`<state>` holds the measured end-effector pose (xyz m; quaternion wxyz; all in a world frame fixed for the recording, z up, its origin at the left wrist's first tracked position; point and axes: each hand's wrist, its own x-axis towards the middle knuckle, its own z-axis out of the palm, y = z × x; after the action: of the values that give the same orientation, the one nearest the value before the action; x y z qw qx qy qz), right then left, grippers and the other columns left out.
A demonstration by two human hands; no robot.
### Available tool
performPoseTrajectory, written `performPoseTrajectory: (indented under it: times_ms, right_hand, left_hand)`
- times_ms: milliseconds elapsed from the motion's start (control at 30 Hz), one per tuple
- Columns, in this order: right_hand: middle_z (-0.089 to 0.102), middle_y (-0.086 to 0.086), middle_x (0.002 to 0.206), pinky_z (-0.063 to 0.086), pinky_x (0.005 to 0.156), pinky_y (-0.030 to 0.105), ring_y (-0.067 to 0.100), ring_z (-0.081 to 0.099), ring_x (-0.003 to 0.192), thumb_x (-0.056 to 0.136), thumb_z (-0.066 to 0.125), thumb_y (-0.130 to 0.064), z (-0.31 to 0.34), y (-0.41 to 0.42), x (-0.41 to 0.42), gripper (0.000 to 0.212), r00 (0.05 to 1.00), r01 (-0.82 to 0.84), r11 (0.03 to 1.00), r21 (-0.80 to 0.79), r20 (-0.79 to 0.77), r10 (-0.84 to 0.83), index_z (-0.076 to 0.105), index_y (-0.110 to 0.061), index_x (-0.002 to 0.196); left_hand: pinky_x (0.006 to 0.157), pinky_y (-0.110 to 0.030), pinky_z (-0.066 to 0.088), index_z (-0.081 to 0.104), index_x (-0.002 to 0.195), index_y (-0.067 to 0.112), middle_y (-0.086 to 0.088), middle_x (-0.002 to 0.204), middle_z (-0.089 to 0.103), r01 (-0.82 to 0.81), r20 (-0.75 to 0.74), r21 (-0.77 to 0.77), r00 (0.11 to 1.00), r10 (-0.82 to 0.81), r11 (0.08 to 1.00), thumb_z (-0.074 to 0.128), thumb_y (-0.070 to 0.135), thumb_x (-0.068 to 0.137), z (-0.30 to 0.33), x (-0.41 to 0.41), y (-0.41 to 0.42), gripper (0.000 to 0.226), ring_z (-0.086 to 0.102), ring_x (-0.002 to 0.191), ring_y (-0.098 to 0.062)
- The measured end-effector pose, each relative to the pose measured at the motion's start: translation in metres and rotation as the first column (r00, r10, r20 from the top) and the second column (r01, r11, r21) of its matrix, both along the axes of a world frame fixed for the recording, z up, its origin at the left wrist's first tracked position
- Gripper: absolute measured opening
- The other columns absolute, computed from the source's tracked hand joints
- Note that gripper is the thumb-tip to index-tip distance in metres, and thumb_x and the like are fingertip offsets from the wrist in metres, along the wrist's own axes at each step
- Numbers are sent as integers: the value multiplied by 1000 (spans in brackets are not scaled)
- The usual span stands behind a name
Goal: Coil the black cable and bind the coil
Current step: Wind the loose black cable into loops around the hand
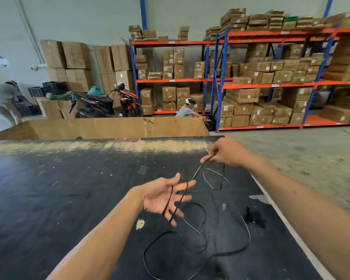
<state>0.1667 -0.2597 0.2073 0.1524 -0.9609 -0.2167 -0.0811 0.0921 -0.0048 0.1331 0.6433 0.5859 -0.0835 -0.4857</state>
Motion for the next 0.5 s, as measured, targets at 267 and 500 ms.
performPoseTrajectory:
  times_ms: [267,500]
  right_hand:
    - [41,-7,46,31,47,19,5,35,43,97,51,-60,-25,25,-68,48,944,-268,897,352,-89,317,75,-27,72]
    - [37,-7,58,22,47,22,10,28,49,102,44,-58,-131,35,-98,52,826,47,703,710,-423,373,78,-20,91]
  left_hand:
    - [105,-76,21,36,148,44,-6,166,-2,-430,30,-253,892,452,866,28,67,95,24,26,12,59,18,141,-57]
    - [100,-81,25,44,144,42,-11,148,37,-363,20,-569,891,454,738,35,61,96,54,29,28,53,40,130,-60]
